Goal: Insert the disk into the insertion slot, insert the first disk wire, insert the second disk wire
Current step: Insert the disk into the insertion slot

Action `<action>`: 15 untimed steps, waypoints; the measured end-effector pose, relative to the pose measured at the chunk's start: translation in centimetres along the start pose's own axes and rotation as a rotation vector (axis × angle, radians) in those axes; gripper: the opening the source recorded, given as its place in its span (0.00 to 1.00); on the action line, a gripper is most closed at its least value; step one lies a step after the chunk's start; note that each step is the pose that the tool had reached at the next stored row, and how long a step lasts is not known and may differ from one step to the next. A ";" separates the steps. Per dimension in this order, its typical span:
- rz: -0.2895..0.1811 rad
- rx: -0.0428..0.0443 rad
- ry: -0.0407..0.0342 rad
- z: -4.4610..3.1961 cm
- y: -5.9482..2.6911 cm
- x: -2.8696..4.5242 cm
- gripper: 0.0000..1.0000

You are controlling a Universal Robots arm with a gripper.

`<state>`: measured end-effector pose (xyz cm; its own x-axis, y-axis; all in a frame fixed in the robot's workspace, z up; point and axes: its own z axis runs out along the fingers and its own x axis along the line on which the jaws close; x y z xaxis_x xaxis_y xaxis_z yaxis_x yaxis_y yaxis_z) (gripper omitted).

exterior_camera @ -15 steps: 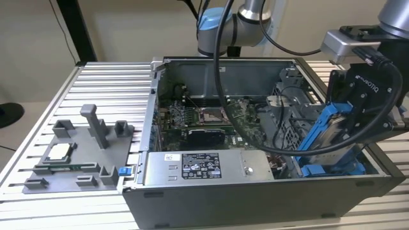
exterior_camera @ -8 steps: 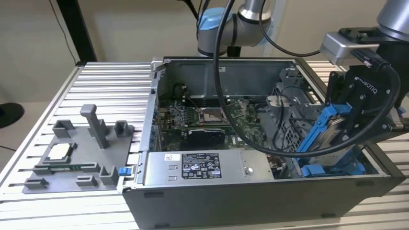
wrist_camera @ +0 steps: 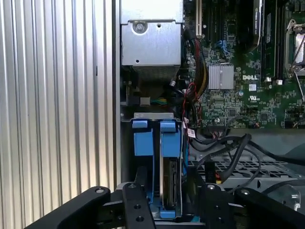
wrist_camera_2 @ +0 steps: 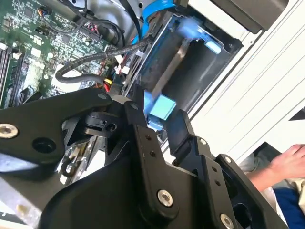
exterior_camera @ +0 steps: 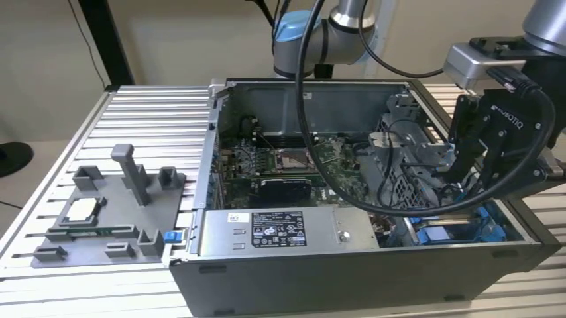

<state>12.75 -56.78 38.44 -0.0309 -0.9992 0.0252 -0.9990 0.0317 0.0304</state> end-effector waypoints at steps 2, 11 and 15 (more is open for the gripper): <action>0.000 0.0000 0.0000 -0.35 0.01 0.01 1.00; 0.000 0.0038 -0.0043 -1.20 0.11 -1.57 1.00; 0.000 0.0038 -0.0061 -1.15 0.14 -2.25 1.00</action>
<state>12.72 -54.49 39.53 -0.0313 -0.9993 0.0191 -0.9991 0.0318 0.0266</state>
